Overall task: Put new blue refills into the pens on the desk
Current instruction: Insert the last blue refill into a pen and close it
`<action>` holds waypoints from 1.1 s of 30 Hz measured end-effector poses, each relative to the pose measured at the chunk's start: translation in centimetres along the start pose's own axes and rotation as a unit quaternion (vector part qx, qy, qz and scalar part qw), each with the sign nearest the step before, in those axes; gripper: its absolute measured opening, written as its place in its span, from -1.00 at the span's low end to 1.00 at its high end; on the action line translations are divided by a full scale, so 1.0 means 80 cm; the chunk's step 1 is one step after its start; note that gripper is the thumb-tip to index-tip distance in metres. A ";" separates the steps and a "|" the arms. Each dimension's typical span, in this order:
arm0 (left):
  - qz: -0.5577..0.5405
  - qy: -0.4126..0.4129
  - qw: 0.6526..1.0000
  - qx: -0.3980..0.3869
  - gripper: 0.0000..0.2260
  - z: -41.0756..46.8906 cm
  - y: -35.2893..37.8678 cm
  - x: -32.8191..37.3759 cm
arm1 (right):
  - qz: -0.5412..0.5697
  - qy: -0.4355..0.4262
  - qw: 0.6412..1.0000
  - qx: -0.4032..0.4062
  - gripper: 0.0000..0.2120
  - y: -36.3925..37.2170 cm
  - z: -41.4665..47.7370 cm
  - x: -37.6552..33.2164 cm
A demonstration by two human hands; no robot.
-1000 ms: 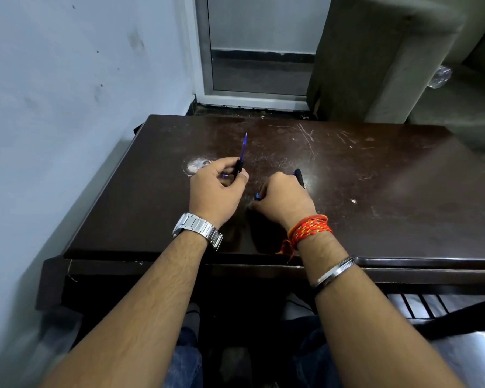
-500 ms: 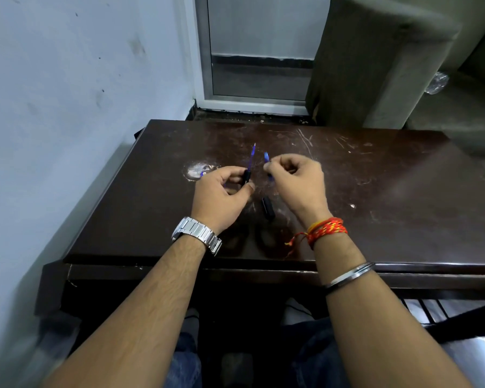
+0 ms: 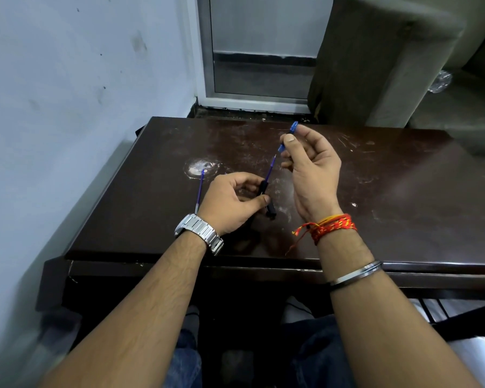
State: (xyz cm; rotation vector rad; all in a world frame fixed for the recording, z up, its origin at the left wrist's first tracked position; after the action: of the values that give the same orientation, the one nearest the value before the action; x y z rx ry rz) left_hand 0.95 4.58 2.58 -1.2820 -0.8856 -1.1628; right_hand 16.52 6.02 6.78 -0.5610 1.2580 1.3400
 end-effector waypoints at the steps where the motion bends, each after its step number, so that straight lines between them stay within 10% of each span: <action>1: -0.001 -0.001 1.000 0.000 -0.71 0.000 0.000 0.000 | 0.005 -0.001 1.000 -0.002 -0.85 0.000 0.000 0.000; 33: 0.001 0.030 0.997 0.066 -0.75 0.005 -0.011 0.002 | -0.084 0.024 0.992 -0.088 -0.89 0.014 -0.011 0.007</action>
State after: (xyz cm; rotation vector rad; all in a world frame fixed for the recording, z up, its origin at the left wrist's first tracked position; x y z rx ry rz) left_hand 0.21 5.01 3.03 -1.1351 -0.9002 -1.1170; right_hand 15.06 5.74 6.44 -0.8110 1.1110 1.3083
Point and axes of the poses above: each hand's wrist, its own z-axis towards the middle knuckle, its own y-axis out of the palm, x = y × z, the point moved 5 cm from there along z, towards the middle knuckle, and after that the axes turned 6 degrees about -y, right-handed, at the moved point
